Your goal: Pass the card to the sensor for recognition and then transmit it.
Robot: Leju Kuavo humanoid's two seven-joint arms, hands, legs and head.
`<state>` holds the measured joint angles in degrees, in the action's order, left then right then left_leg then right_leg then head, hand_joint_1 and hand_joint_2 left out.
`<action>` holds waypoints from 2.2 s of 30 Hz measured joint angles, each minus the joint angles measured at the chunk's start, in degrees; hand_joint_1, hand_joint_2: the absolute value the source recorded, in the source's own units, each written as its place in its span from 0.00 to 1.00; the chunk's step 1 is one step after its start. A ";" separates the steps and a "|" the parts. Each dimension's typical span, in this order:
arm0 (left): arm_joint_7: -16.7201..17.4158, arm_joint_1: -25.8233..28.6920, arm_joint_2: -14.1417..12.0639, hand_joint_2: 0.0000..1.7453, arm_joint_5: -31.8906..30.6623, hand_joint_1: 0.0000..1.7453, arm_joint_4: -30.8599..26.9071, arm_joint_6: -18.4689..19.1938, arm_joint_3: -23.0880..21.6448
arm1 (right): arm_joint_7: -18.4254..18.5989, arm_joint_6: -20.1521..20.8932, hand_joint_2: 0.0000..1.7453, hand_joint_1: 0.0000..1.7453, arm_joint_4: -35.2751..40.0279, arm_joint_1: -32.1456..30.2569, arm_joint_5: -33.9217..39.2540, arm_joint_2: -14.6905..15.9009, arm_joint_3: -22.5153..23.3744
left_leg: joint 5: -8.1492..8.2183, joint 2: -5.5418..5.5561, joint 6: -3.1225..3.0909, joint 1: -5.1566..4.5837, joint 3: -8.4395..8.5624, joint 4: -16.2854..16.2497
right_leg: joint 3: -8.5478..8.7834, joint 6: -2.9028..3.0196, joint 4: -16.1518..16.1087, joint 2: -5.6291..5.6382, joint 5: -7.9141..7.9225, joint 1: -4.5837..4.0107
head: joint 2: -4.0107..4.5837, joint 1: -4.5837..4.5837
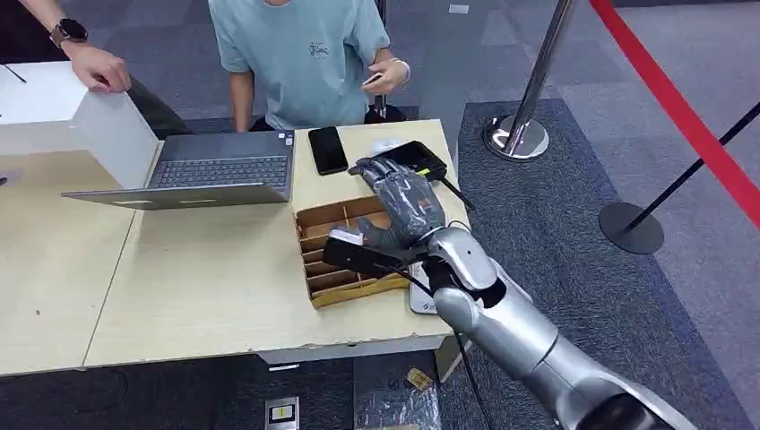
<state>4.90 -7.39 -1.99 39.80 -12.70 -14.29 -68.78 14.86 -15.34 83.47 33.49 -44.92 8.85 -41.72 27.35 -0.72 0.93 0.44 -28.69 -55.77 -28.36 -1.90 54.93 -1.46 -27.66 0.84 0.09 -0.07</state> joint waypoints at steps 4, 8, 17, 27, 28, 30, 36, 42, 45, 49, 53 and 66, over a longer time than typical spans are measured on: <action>0.11 0.01 0.00 1.00 -0.02 0.00 0.00 0.17 0.00 | 0.00 0.02 1.00 0.33 -0.26 -0.92 0.02 0.00 0.00 | 0.00 0.00 0.00 0.00 0.00 0.00 | 0.00 0.00 0.00 0.00 0.00 0.00 | 0.00 -0.02; 0.11 0.00 0.00 1.00 -0.02 0.00 0.00 0.20 0.00 | 0.00 0.00 1.00 0.27 -0.79 -1.83 0.37 0.02 -0.02 | 0.00 0.00 0.00 0.00 0.00 0.00 | 0.00 0.00 0.00 0.00 0.00 0.00 | 0.00 0.00; 0.07 0.00 0.00 1.00 -0.04 0.00 0.00 0.28 0.00 | -0.39 -0.13 1.00 0.29 -2.10 -4.02 0.59 0.00 -0.04 | 0.00 0.00 0.00 0.00 0.00 0.00 | 0.00 0.00 -0.01 0.00 0.00 0.00 | 0.00 0.00; 0.11 -0.01 -0.02 1.00 -0.24 0.00 0.00 0.39 0.00 | -1.22 -0.74 1.00 0.40 -5.40 -6.49 0.76 0.00 -0.55 | 0.00 0.00 0.00 0.00 0.00 0.00 | 0.00 0.00 -0.01 0.00 0.00 0.00 | 0.00 0.00; 0.11 -0.01 0.00 1.00 -0.26 0.00 0.00 0.39 0.00 | -1.27 -0.85 1.00 0.40 -5.71 -6.60 0.81 0.00 -0.55 | 0.00 0.00 0.00 0.00 0.00 0.00 | 0.00 0.00 -0.01 0.00 0.00 0.00 | 0.00 -0.02; 0.11 -0.02 0.00 1.00 -0.28 0.00 0.00 0.39 0.00 | -1.40 -0.98 1.00 0.39 -6.25 -6.78 0.83 0.00 -0.55 | 0.00 0.00 0.00 0.00 0.00 0.00 | 0.00 0.00 -0.01 0.00 0.00 0.00 | 0.00 0.00; 0.11 -0.01 0.00 1.00 -0.31 0.00 0.00 0.39 0.00 | -1.46 -1.18 1.00 0.39 -7.63 -7.21 1.07 0.00 -0.55 | 0.00 0.00 0.00 0.00 0.00 0.00 | 0.00 0.00 -0.01 0.00 0.00 0.00 | 0.00 0.00; 0.11 -0.01 0.00 1.00 -0.37 0.00 0.00 0.42 0.00 | -1.46 -1.18 1.00 0.40 -8.79 -7.26 1.03 0.00 -0.55 | 0.00 0.00 0.00 0.00 0.00 0.00 | 0.00 0.00 -0.01 0.00 0.00 0.00 | 0.00 0.00; 0.11 -0.01 0.00 1.00 -0.37 0.00 0.00 0.48 0.00 | -1.46 -1.18 1.00 0.41 -9.05 -7.27 1.03 0.04 -0.55 | 0.00 0.00 0.00 0.00 0.01 0.00 | 0.00 0.00 -0.01 0.00 0.00 0.00 | 0.00 0.00; 0.11 -0.01 -0.02 1.00 -0.35 0.00 0.00 0.55 0.00 | -1.46 -1.27 1.00 0.40 -9.35 -7.38 1.14 0.09 -0.55 | 0.00 0.00 0.00 0.00 0.00 0.00 | 0.00 0.00 -0.02 0.00 0.00 0.00 | 0.00 0.00; 0.13 -0.01 -0.02 1.00 -0.35 0.00 0.00 0.66 0.00 | -1.49 -1.44 1.00 0.37 -9.57 -7.53 1.40 0.15 -0.55 | 0.00 0.00 0.00 0.00 0.00 0.00 | -0.01 0.00 -0.02 0.00 0.00 0.00 | 0.00 0.00; 0.17 0.00 -0.02 1.00 -0.77 0.00 0.00 0.66 0.00 | -1.62 -2.45 1.00 0.35 -10.32 -8.31 2.12 0.26 -0.44 | 0.00 0.00 0.00 0.00 0.01 0.00 | -0.01 0.00 -0.02 0.00 0.00 0.00 | 0.00 0.00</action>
<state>5.07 -7.39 -2.01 39.04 -12.70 -13.64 -68.78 13.25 -17.79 73.15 25.18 -42.79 9.11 -42.16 27.35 -0.73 0.93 0.44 -28.69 -55.77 -28.37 -1.90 54.91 -1.46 -27.66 0.84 0.09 -0.07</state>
